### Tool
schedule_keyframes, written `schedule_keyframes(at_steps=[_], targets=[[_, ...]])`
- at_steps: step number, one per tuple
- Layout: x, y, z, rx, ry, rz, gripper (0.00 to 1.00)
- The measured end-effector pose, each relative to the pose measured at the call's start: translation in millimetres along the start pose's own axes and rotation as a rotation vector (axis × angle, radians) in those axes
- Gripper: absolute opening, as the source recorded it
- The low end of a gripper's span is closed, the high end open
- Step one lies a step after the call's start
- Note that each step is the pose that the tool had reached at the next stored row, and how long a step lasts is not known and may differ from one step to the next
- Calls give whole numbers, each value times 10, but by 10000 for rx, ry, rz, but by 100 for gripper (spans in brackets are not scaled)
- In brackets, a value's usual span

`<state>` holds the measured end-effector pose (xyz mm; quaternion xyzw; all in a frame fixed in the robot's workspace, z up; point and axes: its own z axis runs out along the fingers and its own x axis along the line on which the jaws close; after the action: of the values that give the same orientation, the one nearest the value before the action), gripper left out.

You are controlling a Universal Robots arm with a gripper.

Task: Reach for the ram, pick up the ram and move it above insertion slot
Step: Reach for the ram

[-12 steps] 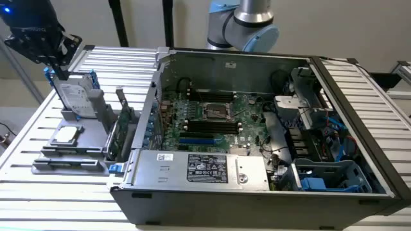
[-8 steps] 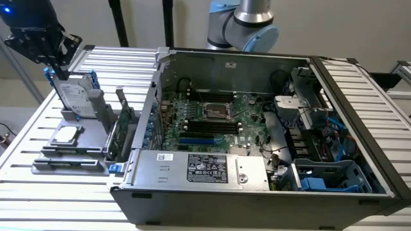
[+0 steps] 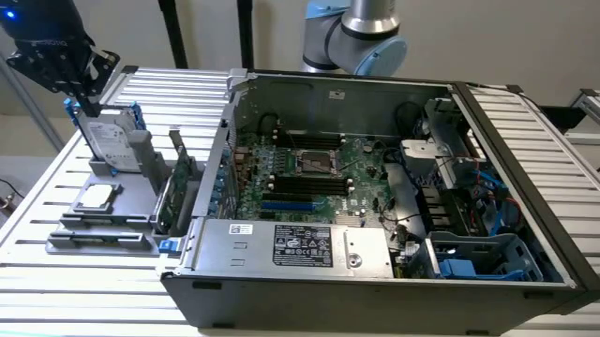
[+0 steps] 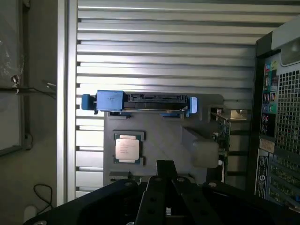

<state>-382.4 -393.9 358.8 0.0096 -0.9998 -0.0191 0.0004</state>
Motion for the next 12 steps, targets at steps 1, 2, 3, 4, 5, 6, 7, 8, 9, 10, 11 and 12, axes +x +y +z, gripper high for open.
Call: schedule_keyframes(at_steps=[1, 2, 3, 4, 5, 6, 7, 8, 9, 10, 11, 12], targets=[[0, 0, 0, 1, 0, 0, 11], [1, -3, -2, 2, 3, 1, 11], [2, -23, -3, 1, 5, 2, 11], [2, -60, -2, -4, 2, 2, 11], [2, -100, -3, -7, 0, 0, 11], [3, -143, -3, -9, 0, 0, 11], [4, -188, -3, -9, -1, 1, 11], [5, -236, -5, -8, 1, 1, 11], [6, -281, -5, -8, 1, 0, 11], [6, -327, -5, -8, 0, 0, 11], [7, -372, -4, -9, 0, 0, 11], [7, -416, -5, -8, 1, 1, 11]])
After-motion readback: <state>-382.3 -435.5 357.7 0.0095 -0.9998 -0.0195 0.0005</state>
